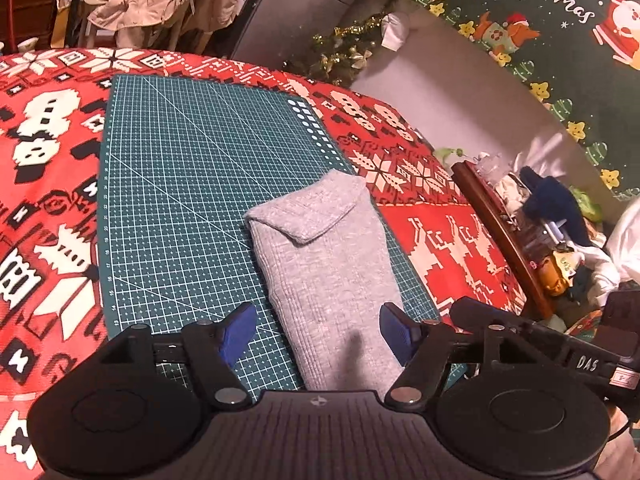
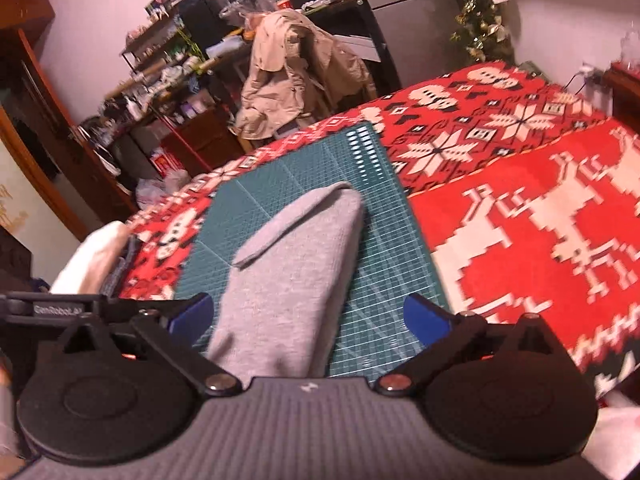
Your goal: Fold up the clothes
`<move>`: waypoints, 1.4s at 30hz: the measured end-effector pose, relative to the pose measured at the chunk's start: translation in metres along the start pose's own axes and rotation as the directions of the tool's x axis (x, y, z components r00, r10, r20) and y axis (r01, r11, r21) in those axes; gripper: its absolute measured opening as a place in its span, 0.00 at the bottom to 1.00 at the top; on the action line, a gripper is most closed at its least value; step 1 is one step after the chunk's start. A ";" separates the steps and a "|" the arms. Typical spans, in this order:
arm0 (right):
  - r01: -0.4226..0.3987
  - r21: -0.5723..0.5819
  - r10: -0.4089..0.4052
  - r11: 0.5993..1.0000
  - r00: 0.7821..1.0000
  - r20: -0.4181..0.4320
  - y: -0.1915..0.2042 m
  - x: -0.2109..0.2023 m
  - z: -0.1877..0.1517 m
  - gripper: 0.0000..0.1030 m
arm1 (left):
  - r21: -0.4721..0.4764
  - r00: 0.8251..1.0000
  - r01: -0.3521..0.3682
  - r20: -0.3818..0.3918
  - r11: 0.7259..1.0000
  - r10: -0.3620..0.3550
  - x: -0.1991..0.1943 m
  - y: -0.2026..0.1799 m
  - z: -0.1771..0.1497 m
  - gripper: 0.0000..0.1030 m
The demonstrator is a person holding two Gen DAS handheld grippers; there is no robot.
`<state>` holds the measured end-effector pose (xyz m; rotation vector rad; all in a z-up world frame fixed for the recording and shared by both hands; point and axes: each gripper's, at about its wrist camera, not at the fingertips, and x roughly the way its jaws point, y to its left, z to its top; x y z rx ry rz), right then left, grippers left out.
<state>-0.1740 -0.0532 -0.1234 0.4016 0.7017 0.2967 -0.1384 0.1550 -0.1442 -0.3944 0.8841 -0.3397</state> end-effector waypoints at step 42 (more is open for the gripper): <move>0.058 0.176 -0.058 0.983 0.998 -0.002 0.016 0.071 0.028 0.11 | -0.272 0.990 0.093 0.124 0.958 -0.061 -0.001 0.036 0.014 0.12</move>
